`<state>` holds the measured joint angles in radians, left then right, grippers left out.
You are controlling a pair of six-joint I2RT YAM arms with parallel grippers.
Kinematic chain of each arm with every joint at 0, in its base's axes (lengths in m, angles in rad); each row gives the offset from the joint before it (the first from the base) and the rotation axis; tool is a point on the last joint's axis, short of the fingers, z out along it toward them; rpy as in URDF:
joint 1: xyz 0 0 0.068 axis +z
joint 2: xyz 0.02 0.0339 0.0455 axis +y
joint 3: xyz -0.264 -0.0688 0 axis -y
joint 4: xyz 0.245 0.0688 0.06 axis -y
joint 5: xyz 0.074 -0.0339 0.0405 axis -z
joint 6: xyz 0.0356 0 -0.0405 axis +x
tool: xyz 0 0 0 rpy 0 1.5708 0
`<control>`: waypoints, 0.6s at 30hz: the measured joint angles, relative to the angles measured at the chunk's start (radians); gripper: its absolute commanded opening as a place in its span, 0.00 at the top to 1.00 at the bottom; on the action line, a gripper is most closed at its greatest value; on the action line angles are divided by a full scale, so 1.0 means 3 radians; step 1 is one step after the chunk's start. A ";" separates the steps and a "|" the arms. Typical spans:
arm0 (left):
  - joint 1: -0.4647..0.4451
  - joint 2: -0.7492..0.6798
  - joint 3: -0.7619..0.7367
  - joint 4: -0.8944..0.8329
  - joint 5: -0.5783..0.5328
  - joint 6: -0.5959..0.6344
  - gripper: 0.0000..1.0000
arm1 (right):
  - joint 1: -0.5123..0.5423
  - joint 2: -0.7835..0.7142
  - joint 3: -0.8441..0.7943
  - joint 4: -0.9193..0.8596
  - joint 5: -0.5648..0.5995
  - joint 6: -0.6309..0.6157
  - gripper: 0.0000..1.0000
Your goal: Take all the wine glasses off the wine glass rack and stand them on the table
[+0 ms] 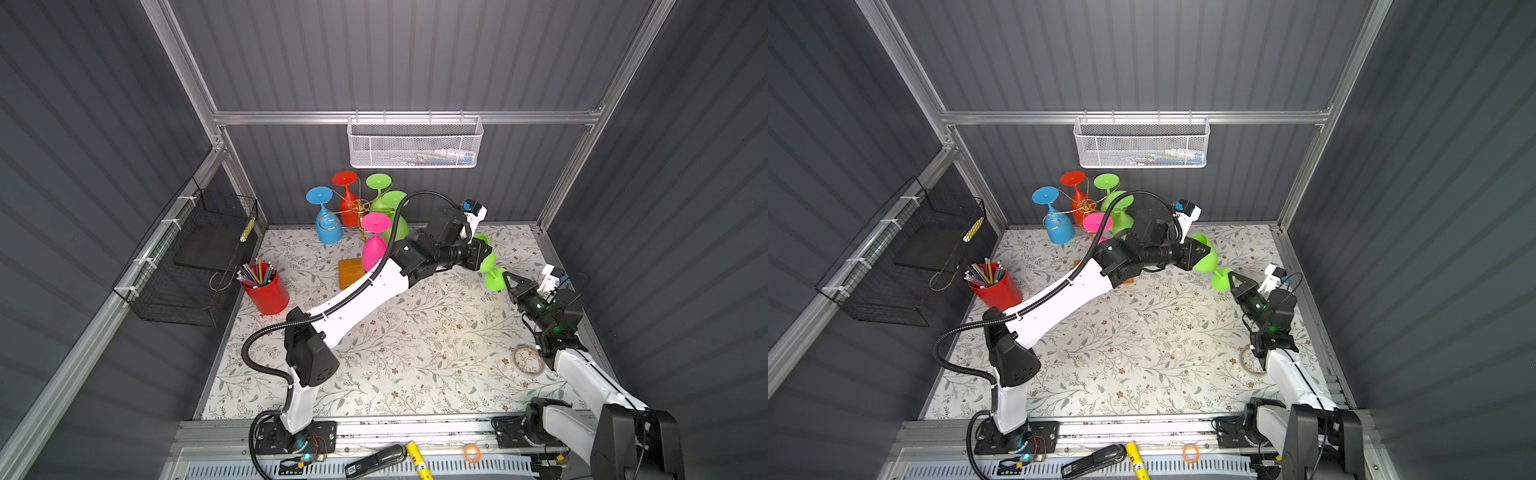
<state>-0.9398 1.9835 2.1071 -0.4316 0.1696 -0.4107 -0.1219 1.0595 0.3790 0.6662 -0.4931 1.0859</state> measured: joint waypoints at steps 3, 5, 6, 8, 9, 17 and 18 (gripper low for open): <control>0.0000 0.0056 0.0017 0.0048 -0.0041 -0.0051 0.89 | 0.0000 0.0023 -0.0013 0.0051 0.0047 0.0022 1.00; -0.0001 0.0084 0.0024 0.0083 -0.0065 -0.0070 0.94 | -0.0004 0.0042 -0.0031 0.0060 0.0072 0.0024 1.00; -0.0006 0.0097 0.0024 0.0098 -0.0069 -0.0081 0.98 | -0.0004 0.0050 -0.0042 0.0062 0.0083 0.0025 1.00; -0.0006 0.0113 0.0024 0.0122 -0.0081 -0.0107 1.00 | -0.0006 0.0062 -0.0048 0.0066 0.0099 0.0027 1.00; -0.0013 0.0118 0.0027 0.0132 -0.0097 -0.0120 1.00 | -0.0010 0.0071 -0.0048 0.0070 0.0108 0.0027 1.00; -0.0027 0.0309 0.0337 -0.0011 -0.0254 -0.0126 1.00 | -0.0013 0.0170 -0.0048 0.0159 0.0182 0.0000 0.63; -0.0032 0.0346 0.0397 -0.0045 -0.0315 -0.0116 1.00 | -0.0013 0.0174 -0.0048 0.0158 0.0189 -0.0005 0.53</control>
<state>-0.9493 2.0872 2.2261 -0.4450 0.0750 -0.4454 -0.1257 1.1118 0.3645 0.7136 -0.4362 1.0843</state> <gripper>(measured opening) 0.051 0.271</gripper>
